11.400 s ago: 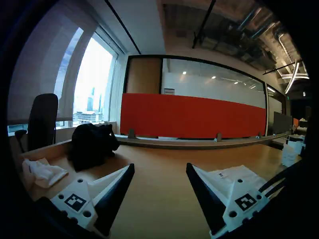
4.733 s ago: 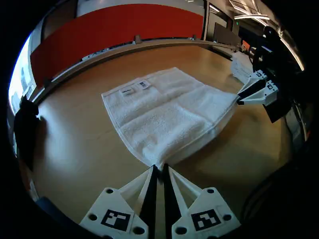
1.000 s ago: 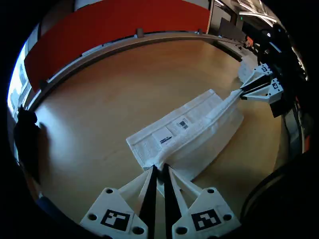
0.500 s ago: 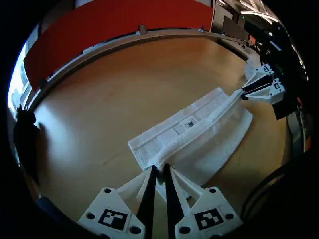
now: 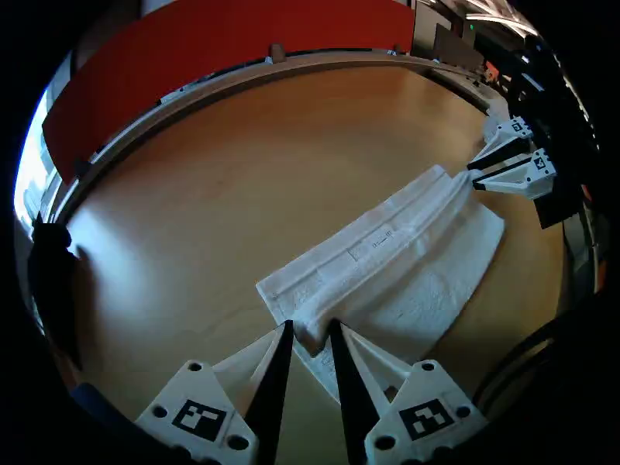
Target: Fold towel
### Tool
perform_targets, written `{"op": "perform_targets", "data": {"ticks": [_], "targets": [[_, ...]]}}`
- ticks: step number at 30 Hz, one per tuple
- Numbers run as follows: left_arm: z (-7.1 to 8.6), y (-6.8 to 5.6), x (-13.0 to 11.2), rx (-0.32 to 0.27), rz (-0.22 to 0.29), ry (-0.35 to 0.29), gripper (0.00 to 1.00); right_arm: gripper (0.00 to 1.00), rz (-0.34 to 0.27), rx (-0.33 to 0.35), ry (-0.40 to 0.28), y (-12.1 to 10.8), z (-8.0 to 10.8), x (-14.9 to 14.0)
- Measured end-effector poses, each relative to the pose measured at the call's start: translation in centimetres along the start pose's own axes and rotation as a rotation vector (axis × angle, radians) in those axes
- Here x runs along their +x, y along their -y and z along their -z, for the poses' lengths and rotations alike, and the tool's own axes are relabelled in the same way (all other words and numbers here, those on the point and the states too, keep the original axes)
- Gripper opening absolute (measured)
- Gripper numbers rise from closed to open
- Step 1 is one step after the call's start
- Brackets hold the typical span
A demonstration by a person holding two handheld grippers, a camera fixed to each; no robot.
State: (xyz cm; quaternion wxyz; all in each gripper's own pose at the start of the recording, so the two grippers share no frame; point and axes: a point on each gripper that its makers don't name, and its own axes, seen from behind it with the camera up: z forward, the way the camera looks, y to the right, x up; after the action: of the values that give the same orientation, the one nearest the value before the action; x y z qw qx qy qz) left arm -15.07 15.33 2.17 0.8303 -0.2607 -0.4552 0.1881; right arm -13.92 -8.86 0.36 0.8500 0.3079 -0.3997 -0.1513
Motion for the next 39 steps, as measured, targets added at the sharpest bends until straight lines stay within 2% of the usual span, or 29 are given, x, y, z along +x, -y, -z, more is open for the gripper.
{"op": "perform_targets", "data": {"ticks": [3, 11, 13, 19, 23, 25, 28, 31, 39], "targets": [[-0.1, 0.2, 0.1, 0.003, 0.001, 0.001, 0.41, 0.33, -0.008, -0.006, 0.001, -0.3, -0.2, -0.1], [-0.4, 1.0, 0.4, 0.023, -0.003, 0.0, 0.48, 0.38, -0.013, -0.023, 0.004, -1.1, -0.5, -0.1], [-0.5, 1.2, 0.4, 0.027, -0.002, 0.001, 0.63, 0.37, -0.015, -0.026, 0.004, -1.3, -0.6, 0.0], [-0.6, 1.8, 0.6, 0.039, 0.003, 0.004, 0.73, 0.38, -0.025, -0.034, 0.003, -1.8, -0.9, 0.1], [-0.7, 2.2, 0.8, 0.047, 0.003, 0.001, 0.74, 0.49, -0.032, -0.04, 0.003, -2.1, -1.1, 0.2], [-0.8, 2.4, 1.0, 0.054, 0.0, -0.001, 0.78, 0.5, -0.032, -0.044, 0.003, -2.2, -1.1, 0.3], [-0.8, 2.9, 1.3, 0.068, -0.008, -0.004, 0.84, 0.59, -0.031, -0.053, 0.005, -2.5, -1.2, 0.3], [-0.9, 3.5, 1.6, 0.082, -0.014, -0.008, 0.9, 0.61, -0.034, -0.063, 0.007, -2.9, -1.4, 0.3], [-0.6, 4.3, 2.4, 0.104, -0.012, -0.024, 0.96, 0.68, -0.044, -0.088, 0.006, -3.7, -1.5, 0.7]]}}
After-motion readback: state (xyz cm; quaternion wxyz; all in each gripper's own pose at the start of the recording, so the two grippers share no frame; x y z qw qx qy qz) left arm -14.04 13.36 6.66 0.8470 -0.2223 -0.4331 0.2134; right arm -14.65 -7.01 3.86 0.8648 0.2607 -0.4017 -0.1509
